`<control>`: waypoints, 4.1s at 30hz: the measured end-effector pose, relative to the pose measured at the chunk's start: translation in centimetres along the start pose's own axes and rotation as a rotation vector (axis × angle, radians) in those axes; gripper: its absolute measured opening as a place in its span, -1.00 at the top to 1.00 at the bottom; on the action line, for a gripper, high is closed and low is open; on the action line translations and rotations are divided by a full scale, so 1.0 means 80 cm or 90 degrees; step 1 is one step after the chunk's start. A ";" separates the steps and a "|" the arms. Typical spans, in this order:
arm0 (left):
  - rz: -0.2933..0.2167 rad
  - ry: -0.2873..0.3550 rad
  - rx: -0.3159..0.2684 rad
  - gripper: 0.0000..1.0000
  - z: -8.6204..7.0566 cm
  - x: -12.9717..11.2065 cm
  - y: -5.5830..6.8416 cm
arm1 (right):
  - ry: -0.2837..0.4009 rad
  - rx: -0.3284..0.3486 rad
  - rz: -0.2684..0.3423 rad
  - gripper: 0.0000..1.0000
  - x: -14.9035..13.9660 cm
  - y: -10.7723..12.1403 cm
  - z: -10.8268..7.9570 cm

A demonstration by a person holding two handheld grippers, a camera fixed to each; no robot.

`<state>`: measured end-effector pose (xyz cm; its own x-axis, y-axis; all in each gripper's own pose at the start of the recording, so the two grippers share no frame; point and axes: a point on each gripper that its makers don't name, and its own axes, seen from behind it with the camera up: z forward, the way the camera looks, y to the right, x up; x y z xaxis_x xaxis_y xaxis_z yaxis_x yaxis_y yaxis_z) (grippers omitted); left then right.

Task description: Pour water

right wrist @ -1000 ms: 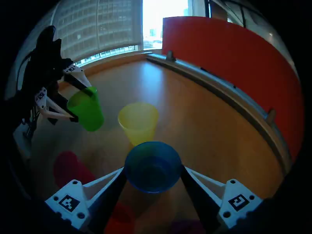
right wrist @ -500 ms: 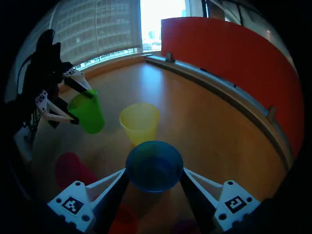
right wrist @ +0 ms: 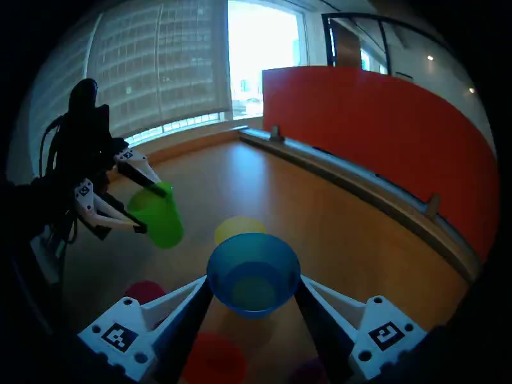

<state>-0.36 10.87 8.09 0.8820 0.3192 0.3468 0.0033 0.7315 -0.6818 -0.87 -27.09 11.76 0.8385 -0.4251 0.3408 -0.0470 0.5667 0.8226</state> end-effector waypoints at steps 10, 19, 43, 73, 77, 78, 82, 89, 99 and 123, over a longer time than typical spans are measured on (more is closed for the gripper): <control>0.000 0.036 0.002 -0.71 -0.018 0.031 0.021 | 0.099 -0.010 -0.001 -0.78 0.055 -0.014 -0.043; -0.004 0.062 0.004 -0.72 -0.031 0.053 0.033 | 0.177 -0.021 -0.025 -0.78 0.093 -0.025 -0.074; -0.013 0.115 0.000 -0.71 -0.049 0.090 0.050 | 0.312 -0.022 -0.047 -0.78 0.150 -0.040 -0.128; -0.017 0.180 -0.005 -0.73 -0.059 0.119 0.055 | 0.335 -0.027 -0.050 -0.78 0.169 -0.039 -0.153; -0.018 0.192 -0.007 -0.74 -0.062 0.126 0.057 | 0.337 -0.027 -0.048 -0.77 0.169 -0.040 -0.155; -0.017 0.194 -0.007 -0.74 -0.062 0.127 0.058 | 0.337 -0.027 -0.048 -0.77 0.169 -0.040 -0.156; -0.013 0.197 -0.008 -0.74 -0.064 0.129 0.060 | 0.338 -0.027 -0.050 -0.78 0.168 -0.041 -0.158; -0.004 0.197 -0.005 -0.73 -0.064 0.130 0.063 | 0.339 -0.028 -0.053 -0.78 0.168 -0.043 -0.162; -0.009 0.206 -0.002 -0.72 -0.064 0.131 0.066 | 0.340 -0.030 -0.062 -0.78 0.166 -0.044 -0.167; -0.011 0.221 -0.073 -0.71 -0.065 0.126 0.109 | 0.335 -0.015 -0.114 -0.78 0.174 -0.061 -0.186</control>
<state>11.03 17.35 2.33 0.9887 0.0687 0.1331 0.0555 0.6570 -0.7518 19.08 -25.27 5.75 0.9906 -0.1102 -0.0816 0.1284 0.5364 0.8341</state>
